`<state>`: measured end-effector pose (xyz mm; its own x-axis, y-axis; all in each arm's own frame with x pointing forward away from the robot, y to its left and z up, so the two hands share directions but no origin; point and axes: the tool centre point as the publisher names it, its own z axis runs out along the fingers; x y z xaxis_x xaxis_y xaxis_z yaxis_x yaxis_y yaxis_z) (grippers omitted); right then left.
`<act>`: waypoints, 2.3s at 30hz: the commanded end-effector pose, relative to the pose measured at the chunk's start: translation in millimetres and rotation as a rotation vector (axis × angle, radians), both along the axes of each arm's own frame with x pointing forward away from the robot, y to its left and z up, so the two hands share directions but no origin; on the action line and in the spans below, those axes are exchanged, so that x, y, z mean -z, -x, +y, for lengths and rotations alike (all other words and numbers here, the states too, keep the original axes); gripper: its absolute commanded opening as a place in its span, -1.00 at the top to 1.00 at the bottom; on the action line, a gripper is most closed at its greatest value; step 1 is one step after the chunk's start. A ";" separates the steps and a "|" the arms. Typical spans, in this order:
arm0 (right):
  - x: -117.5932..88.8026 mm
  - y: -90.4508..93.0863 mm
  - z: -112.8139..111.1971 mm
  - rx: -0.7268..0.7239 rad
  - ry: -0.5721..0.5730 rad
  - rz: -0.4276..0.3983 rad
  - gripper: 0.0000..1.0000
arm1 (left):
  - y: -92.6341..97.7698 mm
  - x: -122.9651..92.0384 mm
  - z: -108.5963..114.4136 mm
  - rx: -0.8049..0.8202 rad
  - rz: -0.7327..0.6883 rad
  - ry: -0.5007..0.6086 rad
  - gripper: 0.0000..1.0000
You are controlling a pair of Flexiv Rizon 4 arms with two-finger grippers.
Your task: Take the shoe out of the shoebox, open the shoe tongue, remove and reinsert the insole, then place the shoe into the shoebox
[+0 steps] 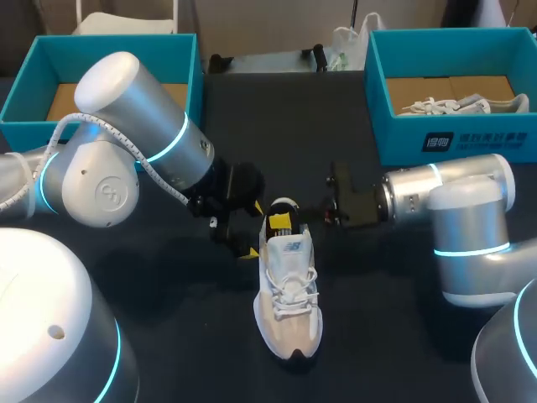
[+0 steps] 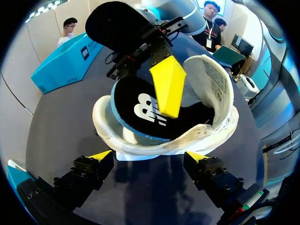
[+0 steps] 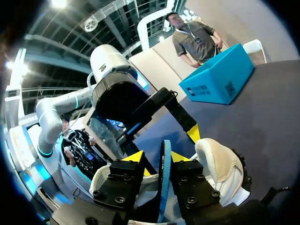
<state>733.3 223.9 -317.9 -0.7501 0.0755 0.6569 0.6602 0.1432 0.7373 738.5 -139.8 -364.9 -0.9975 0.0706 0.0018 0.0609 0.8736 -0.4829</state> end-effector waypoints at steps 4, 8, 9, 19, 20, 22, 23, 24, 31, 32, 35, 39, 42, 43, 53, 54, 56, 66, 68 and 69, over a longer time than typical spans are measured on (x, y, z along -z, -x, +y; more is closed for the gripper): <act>13.5 -4.6 4.1 -0.013 0.007 0.046 1.00 | 0.6 0.0 0.3 0.000 -0.002 -0.002 -1.00; 21.9 4.4 5.3 -0.011 0.012 0.081 1.00 | 0.6 0.0 0.3 0.000 -0.002 -0.002 -1.00; 23.8 7.6 5.1 -0.010 0.009 0.088 1.00 | 0.6 0.0 0.3 0.000 -0.002 -0.002 -1.00; 27.9 27.7 4.5 0.008 0.016 0.112 1.00 | 0.6 0.0 0.3 0.000 -0.002 -0.002 -1.00; 25.0 26.2 4.6 0.008 0.022 0.101 0.69 | 0.6 0.0 0.3 0.000 -0.002 -0.002 -1.00; 18.8 22.9 5.1 -0.002 0.030 0.080 0.17 | 0.6 0.0 0.3 0.000 -0.002 -0.002 -1.00; 15.5 20.9 5.6 -0.007 0.037 0.070 0.07 | 0.6 0.0 0.3 0.000 -0.002 -0.002 -1.00; 12.3 18.9 6.0 -0.014 0.041 0.058 0.05 | 0.6 0.0 0.3 0.000 -0.002 -0.002 -1.00; -2.3 8.9 5.8 -0.048 0.088 0.020 0.04 | 0.6 -1.1 1.3 -0.001 -0.003 -0.001 -1.00; -3.1 8.3 4.9 -0.048 0.090 0.020 0.04 | 0.7 -2.0 2.1 0.000 -0.005 0.000 -1.00; -5.3 7.7 0.5 -0.050 0.099 0.018 0.05 | 0.5 -5.7 4.6 0.003 -0.011 0.001 -1.00; -8.5 9.2 -6.0 -0.054 0.116 0.020 0.07 | -1.1 -10.9 8.6 0.000 -0.024 0.002 -1.00; -12.5 10.1 -11.1 -0.066 0.132 0.024 0.07 | -3.3 -12.6 12.0 -0.004 -0.031 -0.005 -1.00; -14.3 10.2 -13.0 -0.069 0.140 0.024 0.07 | -4.1 -13.1 13.2 -0.006 -0.032 -0.007 -1.00; -26.7 -1.8 -30.0 -0.131 0.204 0.039 0.04 | -10.2 -17.1 25.0 -0.023 -0.035 -0.019 -1.00; -27.0 -4.2 -31.2 -0.136 0.215 0.037 0.03 | -10.4 -17.1 26.0 -0.025 -0.034 -0.021 -1.00; -28.4 -8.4 -32.8 -0.155 0.233 0.039 0.01 | -11.0 -17.4 28.5 -0.028 -0.033 -0.025 -1.00; -45.6 -31.8 -46.7 -0.262 0.396 0.078 0.01 | -21.5 -30.8 62.3 -0.033 -0.020 -0.051 -1.00; -50.4 -36.7 -50.2 -0.272 0.432 0.090 0.02 | -24.6 -34.2 72.3 -0.014 -0.013 -0.062 -1.00; -52.6 -39.1 -52.1 -0.271 0.458 0.094 0.03 | -26.5 -35.8 77.1 -0.011 -0.011 -0.069 -1.00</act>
